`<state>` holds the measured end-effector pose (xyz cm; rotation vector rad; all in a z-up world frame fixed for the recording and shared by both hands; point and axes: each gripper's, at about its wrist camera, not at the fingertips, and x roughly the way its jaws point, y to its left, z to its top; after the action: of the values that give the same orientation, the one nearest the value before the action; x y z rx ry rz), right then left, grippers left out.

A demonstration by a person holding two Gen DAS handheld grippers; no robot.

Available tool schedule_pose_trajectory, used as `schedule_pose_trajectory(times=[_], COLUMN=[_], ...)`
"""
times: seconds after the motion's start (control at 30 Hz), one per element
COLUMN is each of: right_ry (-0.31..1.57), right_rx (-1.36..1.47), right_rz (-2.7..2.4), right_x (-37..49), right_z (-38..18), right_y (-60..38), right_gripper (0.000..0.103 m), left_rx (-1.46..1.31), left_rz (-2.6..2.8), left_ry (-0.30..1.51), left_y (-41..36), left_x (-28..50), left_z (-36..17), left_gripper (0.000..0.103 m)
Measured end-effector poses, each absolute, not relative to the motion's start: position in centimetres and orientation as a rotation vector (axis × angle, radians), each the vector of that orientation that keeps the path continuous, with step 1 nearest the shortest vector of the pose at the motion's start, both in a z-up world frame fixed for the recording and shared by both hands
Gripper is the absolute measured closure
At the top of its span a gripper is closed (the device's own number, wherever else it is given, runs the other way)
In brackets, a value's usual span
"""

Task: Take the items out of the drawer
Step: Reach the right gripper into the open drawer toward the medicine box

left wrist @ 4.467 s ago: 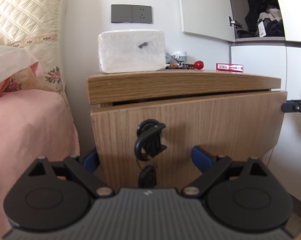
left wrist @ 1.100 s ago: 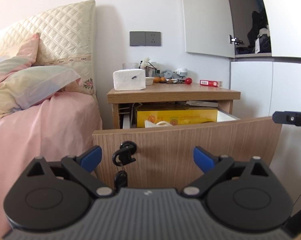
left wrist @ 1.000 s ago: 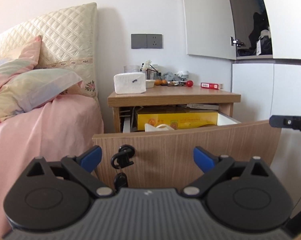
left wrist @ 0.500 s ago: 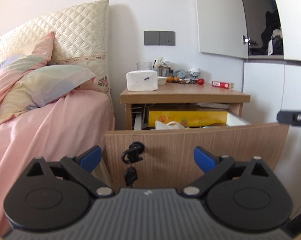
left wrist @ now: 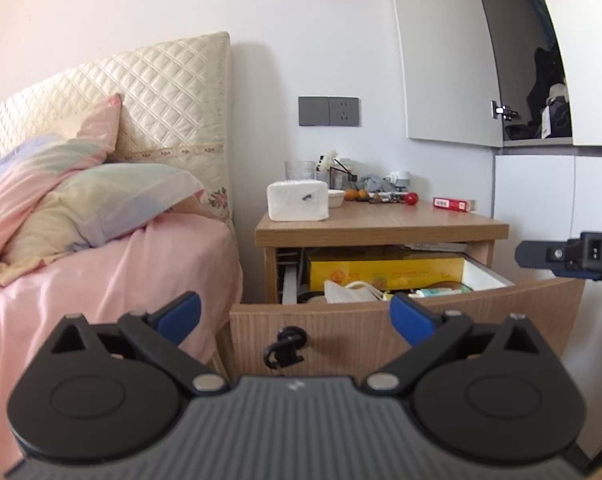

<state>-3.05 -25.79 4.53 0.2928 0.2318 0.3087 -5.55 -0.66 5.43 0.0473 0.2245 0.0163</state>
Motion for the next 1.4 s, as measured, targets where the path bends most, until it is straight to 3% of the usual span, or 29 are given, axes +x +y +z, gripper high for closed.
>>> schedule_pose_trajectory(times=[1.2,1.3,1.4], right_ry=[0.187,0.174,0.177], right_rx=[0.242,0.249,0.247], right_rz=[0.215,0.209,0.211], right_x=[-1.5,-1.8,-1.8], right_z=[3.4,3.5,3.5], right_y=[-22.4,-22.7,-22.9], right_gripper=[0.019,0.002,0.000], left_rx=[-0.068,-0.069,-0.067], left_rz=[-0.046,-0.054,-0.065], left_ry=[0.238,0.225,0.223], left_y=[-0.4,-0.6,-1.1], left_x=[-1.4,-1.7,-1.8], left_z=[5.7,5.6,5.5], left_gripper=[0.000,0.000,0.000])
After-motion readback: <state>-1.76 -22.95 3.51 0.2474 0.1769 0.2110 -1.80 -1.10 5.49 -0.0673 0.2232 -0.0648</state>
